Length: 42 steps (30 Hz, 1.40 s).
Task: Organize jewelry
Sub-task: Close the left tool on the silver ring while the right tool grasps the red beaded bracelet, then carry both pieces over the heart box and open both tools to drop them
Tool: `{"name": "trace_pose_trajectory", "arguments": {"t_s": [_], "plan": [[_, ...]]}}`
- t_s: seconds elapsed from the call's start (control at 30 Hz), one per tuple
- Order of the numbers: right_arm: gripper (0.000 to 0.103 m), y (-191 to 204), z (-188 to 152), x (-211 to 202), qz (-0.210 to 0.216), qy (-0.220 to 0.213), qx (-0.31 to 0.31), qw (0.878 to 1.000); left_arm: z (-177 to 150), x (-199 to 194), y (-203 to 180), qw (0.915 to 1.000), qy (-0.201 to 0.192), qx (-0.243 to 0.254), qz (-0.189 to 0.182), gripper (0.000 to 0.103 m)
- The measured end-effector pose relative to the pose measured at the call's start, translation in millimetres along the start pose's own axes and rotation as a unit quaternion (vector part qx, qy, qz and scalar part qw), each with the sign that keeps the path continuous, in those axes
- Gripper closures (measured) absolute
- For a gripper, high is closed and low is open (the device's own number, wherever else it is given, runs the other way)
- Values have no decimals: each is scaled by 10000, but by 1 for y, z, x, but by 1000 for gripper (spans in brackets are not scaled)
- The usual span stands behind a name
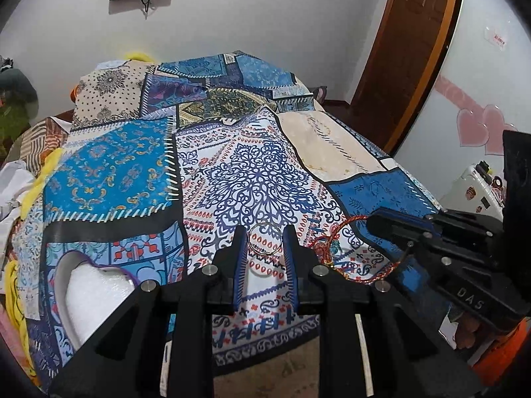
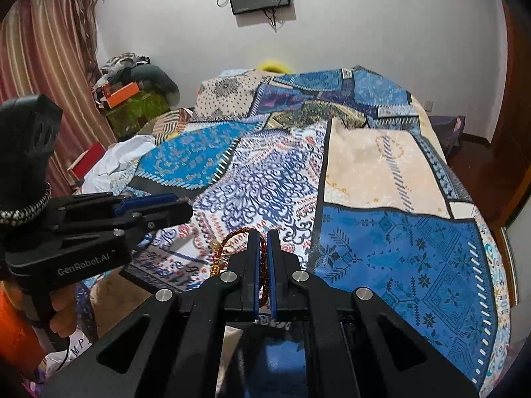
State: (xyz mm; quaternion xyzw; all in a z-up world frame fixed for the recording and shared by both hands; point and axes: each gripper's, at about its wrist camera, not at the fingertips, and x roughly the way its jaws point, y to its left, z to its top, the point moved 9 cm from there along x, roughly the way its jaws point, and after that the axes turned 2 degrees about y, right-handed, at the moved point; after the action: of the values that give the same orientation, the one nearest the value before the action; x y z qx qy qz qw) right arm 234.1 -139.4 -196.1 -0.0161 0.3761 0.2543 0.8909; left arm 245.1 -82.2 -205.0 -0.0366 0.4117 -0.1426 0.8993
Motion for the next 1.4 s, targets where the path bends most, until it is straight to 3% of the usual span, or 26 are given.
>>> {"name": "trace_pose_trajectory", "arguments": {"t_s": [0.33,0.7,1.17,1.4], "plan": [[99,18,15,-15,29,-253,-59,9997,0,-39,9,9994,-299,-60,135,82],[99,64,36,-16,209,-487,-341,9980,-5,-83,41,9969,-611,-210,455,82],[99,130,53,8,666,-511,-609,9946,-18,-130,107,9892,-950,-638,915,82],[99,164,53,35,990,-363,-760,9915,-34,-138,136,9860,-897,-824,1141,82]]}}
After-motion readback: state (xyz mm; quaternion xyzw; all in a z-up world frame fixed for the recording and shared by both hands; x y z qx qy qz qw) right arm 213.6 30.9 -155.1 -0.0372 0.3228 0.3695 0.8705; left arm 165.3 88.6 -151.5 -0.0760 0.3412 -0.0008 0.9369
